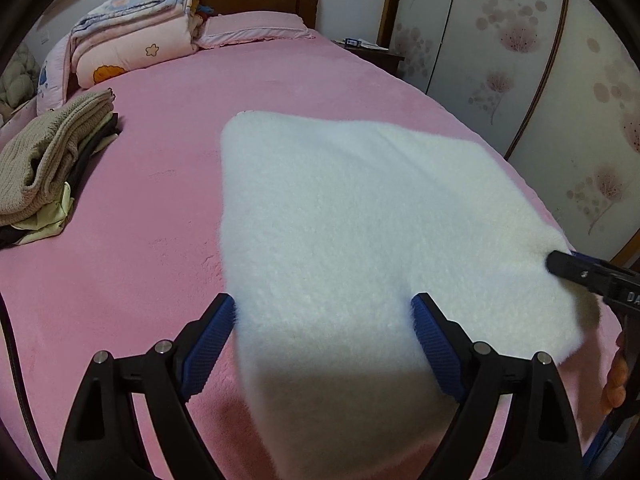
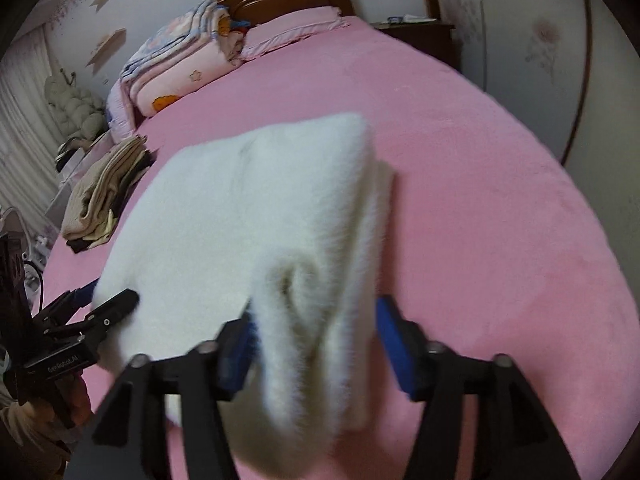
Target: Fold large clothes
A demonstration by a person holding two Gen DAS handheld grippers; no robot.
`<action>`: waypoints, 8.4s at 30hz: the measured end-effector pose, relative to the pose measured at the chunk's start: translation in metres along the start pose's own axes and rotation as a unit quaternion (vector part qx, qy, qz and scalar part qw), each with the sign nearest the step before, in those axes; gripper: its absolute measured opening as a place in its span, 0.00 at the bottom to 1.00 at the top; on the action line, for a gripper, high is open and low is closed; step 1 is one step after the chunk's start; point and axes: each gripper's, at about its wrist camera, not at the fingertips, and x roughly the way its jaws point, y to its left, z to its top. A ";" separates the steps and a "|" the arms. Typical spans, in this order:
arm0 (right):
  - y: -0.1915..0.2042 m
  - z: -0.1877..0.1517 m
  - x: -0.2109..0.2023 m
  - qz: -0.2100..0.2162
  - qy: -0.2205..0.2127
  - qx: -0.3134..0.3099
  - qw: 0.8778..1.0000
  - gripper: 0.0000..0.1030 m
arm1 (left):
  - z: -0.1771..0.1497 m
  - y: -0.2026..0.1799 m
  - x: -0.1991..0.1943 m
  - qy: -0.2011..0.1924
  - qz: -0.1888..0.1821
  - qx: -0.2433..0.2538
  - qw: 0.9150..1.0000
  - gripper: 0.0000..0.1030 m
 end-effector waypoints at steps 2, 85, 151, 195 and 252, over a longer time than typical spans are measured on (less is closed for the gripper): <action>0.001 -0.002 -0.016 -0.011 -0.014 -0.010 1.000 0.61 | 0.001 0.000 -0.009 -0.001 0.004 0.007 1.000 0.86; -0.013 0.049 -0.027 0.046 0.025 0.006 0.999 0.79 | 0.042 0.050 -0.008 0.109 -0.102 -0.060 0.987 1.00; 0.222 -0.056 -0.041 0.180 0.101 -0.031 0.978 0.43 | -0.072 0.149 -0.198 0.111 -0.079 -0.117 0.984 0.67; 0.515 0.225 0.226 0.083 0.007 -0.154 0.985 0.87 | 0.162 0.515 -0.074 -0.036 0.116 -0.025 0.992 1.00; 0.442 0.117 -0.122 0.114 -0.025 -0.163 0.980 0.10 | 0.034 0.217 -0.353 -0.084 0.084 -0.103 0.988 0.97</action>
